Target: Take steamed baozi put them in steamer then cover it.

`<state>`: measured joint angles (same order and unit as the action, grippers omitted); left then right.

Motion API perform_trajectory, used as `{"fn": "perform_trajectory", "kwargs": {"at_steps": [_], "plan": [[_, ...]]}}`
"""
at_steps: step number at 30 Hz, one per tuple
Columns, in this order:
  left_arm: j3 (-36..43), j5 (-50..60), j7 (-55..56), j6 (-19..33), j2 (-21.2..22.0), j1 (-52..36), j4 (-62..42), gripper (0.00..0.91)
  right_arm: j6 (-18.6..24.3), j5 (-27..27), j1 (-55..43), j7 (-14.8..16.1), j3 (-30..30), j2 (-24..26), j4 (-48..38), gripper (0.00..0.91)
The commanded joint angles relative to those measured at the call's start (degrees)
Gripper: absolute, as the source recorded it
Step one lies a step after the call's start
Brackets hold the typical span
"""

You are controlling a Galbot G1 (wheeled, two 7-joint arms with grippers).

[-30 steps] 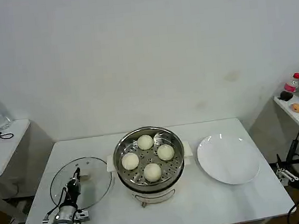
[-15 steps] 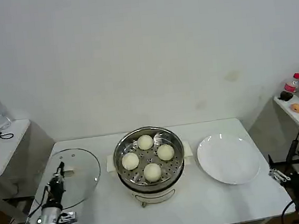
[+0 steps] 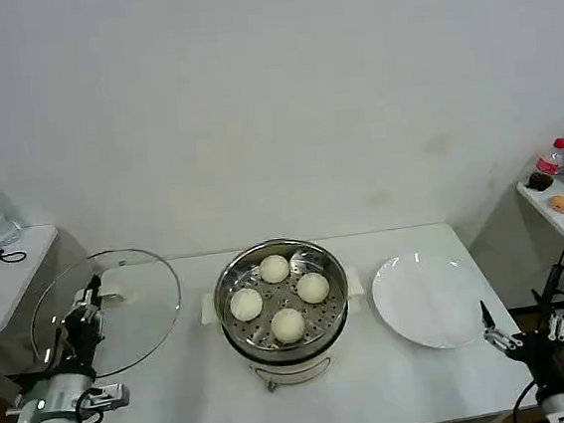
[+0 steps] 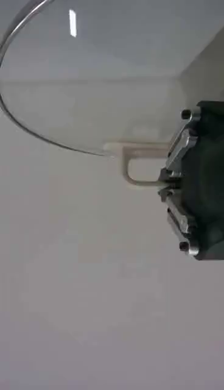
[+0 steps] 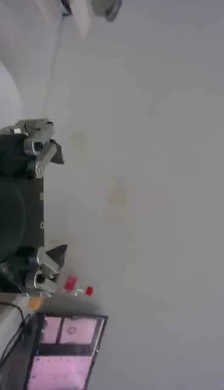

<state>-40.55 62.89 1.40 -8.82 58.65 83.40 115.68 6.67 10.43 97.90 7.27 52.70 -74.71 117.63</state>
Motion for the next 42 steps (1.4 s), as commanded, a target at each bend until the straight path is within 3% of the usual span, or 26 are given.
{"fn": "perform_trajectory", "kwargs": {"at_steps": [1,7,20,33,42], "plan": [[9.9,-5.3,-8.5,-9.6,-4.7,-3.9,12.1,0.000,-0.1,-2.8,-0.3,0.4,-4.4,-0.9,-0.2,0.907],[17.0,-1.7,-10.9,-12.3,-1.4,-10.8,9.9,0.000,0.4,-6.2,-1.3,0.2,-6.3,-3.0,-1.0,0.907],[30.7,10.2,-16.1,-14.9,13.8,-23.0,0.0,0.000,0.6,-9.9,-1.0,-0.1,-8.1,-6.1,-0.8,0.907],[35.1,21.0,-17.2,-13.9,25.3,-23.7,-5.2,0.000,1.0,-10.1,-1.3,-0.1,-8.1,-6.0,-1.4,0.907],[35.9,27.0,-16.9,-12.7,29.1,-22.0,-7.0,0.000,1.3,-10.1,-1.8,0.0,-8.3,-5.8,-2.5,0.907]]}}
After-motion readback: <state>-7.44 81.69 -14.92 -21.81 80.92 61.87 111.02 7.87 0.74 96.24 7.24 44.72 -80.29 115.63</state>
